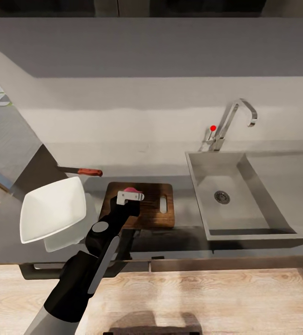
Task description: In the kitchen, take the Vidalia onion out of the sink, dice it on the chopping board with the paring knife, put the diced onion into the bowl on the countertop, then place both the paring knife and the chopping board into the sink.
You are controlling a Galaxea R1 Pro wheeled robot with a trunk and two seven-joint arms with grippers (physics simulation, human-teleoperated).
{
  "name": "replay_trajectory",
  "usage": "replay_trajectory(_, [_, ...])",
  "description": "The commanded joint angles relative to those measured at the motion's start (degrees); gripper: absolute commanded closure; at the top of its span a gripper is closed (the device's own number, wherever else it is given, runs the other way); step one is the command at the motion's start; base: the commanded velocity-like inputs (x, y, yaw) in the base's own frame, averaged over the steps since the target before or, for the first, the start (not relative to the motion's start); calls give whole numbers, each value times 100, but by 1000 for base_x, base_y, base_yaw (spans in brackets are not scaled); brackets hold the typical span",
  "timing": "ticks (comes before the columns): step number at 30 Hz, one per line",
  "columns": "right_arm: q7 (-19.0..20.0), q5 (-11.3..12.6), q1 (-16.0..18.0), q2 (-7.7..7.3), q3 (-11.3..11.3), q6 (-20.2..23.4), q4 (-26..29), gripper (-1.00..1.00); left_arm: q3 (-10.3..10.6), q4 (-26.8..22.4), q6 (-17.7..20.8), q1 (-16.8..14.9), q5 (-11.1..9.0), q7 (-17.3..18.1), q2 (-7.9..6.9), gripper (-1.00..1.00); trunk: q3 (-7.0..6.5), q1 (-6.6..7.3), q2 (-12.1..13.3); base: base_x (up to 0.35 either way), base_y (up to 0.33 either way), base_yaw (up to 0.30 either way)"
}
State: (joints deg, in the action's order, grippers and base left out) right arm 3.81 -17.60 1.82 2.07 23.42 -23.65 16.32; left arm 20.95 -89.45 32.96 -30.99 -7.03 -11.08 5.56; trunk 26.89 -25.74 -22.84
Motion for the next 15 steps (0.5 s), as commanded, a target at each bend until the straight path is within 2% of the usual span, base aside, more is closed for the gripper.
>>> replay_trajectory(1, [40,-24,2,4,49,-17,3,-100,5,165,26,-3,-52,-52,-2,100,10,-4,-8,0,0,0])
replay_trajectory(15, [41,-24,2,4,49,-17,3,-100,5,156,26,-3,-51,-52,-2,100,-1,-4,-8,0,0,0])
